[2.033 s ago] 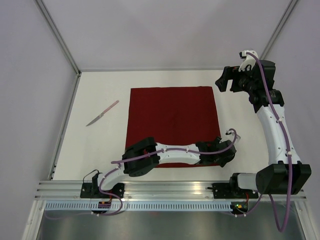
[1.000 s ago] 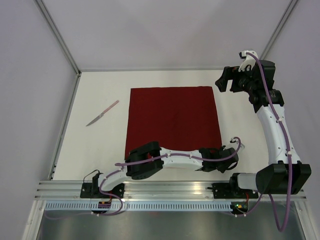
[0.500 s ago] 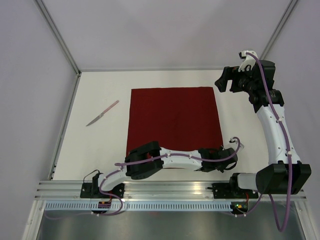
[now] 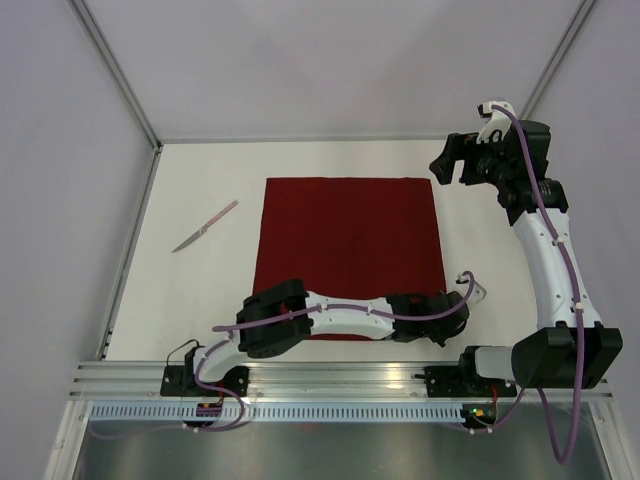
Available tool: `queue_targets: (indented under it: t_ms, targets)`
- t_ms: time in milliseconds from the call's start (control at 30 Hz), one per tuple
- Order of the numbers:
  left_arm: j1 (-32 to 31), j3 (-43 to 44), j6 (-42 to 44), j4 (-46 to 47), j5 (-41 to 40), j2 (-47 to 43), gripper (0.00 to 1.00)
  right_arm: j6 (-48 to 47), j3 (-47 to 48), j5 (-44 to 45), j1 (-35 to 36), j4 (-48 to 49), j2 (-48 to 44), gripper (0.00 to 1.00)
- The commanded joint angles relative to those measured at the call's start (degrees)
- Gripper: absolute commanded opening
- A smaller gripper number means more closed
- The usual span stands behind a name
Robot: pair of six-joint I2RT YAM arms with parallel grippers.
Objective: Fold the napkin, place the utensils inside, and roll it up
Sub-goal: Fold the napkin
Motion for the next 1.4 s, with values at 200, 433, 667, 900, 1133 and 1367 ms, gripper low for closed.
queue_targets:
  t_ms: [200, 433, 667, 900, 1133, 1367]
  targets:
    - [10.7, -5.7, -5.0, 2.4, 3.7, -12.4, 0.02, 1.2, 2.3, 0.4, 0.1, -1.1, 0.0, 0.98]
    - [25.2, -13.0, -8.6, 0.5, 9.2, -19.5, 0.02, 1.2, 2.3, -0.1, 0.1, -1.2, 0.2, 0.98]
    - [38.7, -12.8, -8.0, -3.9, 14.4, -21.0, 0.02, 1.1, 2.4, -0.9, 0.1, -1.3, 0.8, 0.98]
    - [49.3, -9.2, -6.6, -8.2, 16.5, -20.2, 0.02, 0.8, 2.3, -1.0, 0.3, -1.3, 0.9, 0.98]
    - [56.1, -3.9, -5.6, -11.6, 17.8, -17.9, 0.02, 0.7, 2.2, -1.2, 0.7, -1.5, 0.9, 0.98]
    - [60.9, -0.1, -5.1, -13.1, 19.4, -14.4, 0.02, 0.9, 2.0, -1.5, 1.0, -1.5, 1.2, 0.98]
